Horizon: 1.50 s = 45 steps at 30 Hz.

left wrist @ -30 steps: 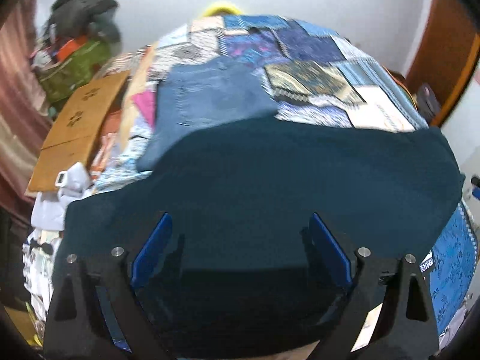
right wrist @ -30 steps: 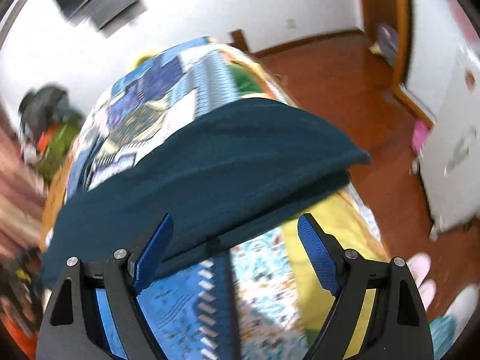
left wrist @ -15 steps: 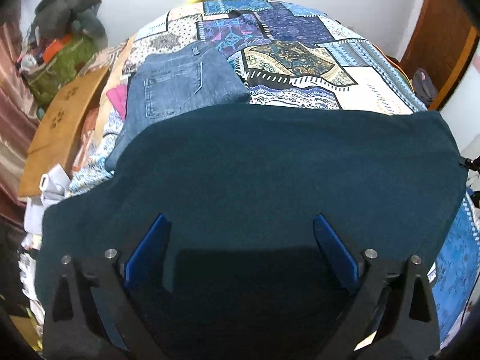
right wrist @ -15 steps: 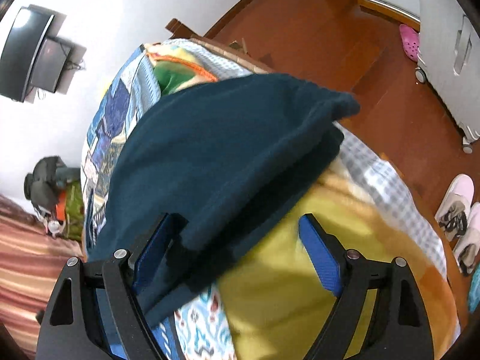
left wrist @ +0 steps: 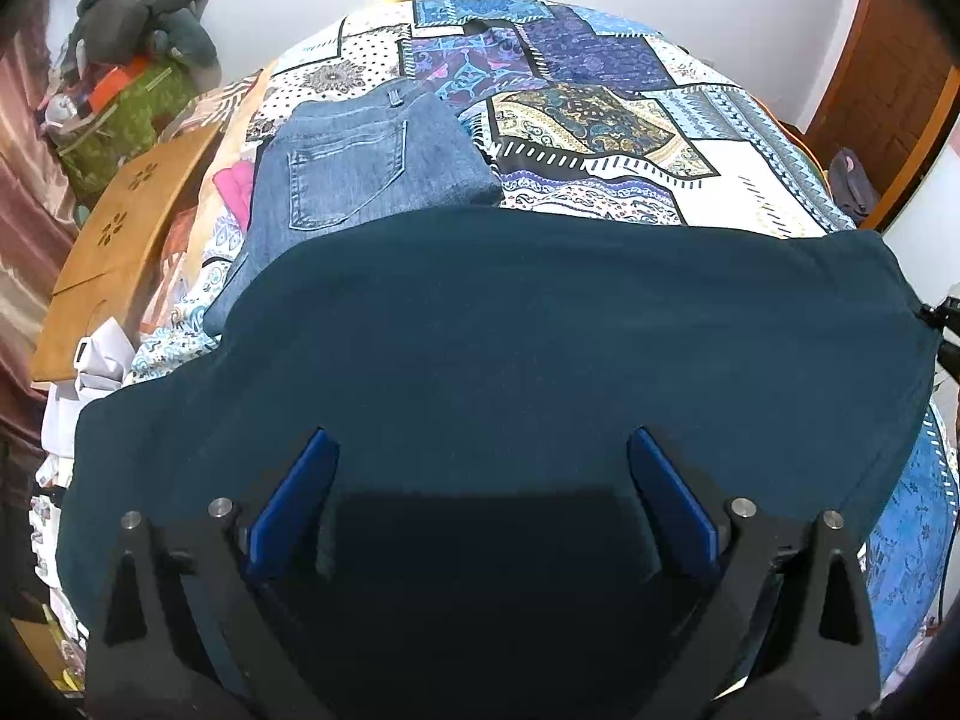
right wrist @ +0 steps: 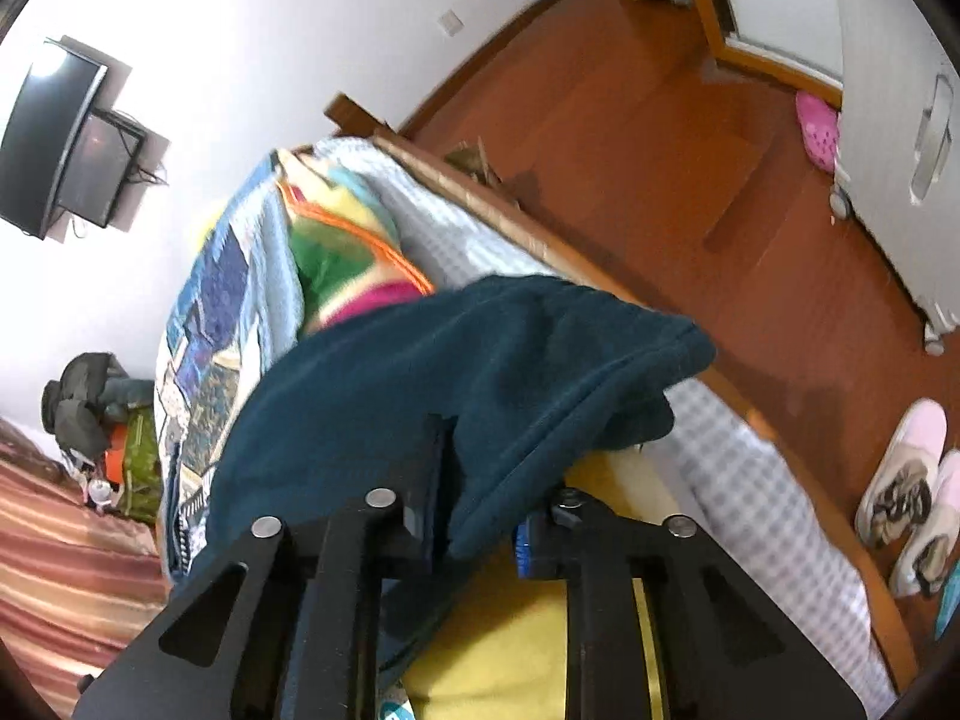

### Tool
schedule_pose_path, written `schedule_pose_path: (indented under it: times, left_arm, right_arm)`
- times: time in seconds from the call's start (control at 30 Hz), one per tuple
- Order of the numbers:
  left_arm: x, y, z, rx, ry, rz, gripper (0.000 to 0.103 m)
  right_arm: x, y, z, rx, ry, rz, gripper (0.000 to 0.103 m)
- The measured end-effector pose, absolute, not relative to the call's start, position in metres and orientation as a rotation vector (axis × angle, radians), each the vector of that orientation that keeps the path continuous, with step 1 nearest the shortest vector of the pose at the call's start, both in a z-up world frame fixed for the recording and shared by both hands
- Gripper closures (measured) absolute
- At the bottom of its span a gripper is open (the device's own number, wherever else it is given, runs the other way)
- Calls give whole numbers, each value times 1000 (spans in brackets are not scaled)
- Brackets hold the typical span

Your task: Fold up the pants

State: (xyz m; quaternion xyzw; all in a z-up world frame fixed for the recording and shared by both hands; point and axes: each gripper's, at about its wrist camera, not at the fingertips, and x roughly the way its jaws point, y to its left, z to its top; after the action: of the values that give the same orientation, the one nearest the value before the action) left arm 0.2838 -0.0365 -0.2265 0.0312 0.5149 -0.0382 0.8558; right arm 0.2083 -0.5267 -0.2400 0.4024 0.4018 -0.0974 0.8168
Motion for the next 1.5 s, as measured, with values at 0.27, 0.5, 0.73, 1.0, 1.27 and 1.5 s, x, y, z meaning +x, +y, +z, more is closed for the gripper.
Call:
schedule_pose_path:
  times: [0.27,0.5,0.73,1.0,1.27,1.5]
  left_arm:
    - [281,-36,-223,75,1080,-95,3]
    - [270,-37,-213,98,1049,-110,3]
    - [259,-27,-190,73,990,-115,3]
    - [245,1,-173,16,943,-83,3]
    - [232,26,-173,0,947,-49,3]
    - [229,33,-174,-34,952,-38,3]
  right_arm:
    - [206,-500,-171,647,685,-227,93]
    - [208,-444,-94,386,539,-92,94]
    - [220,-362,-60,213,484,113,94]
    - [249,-264,-80,135,544,349,95]
    - [239,-174,-157,-103,763,555,95]
    - [220,-153,-192,-178,897,616,88]
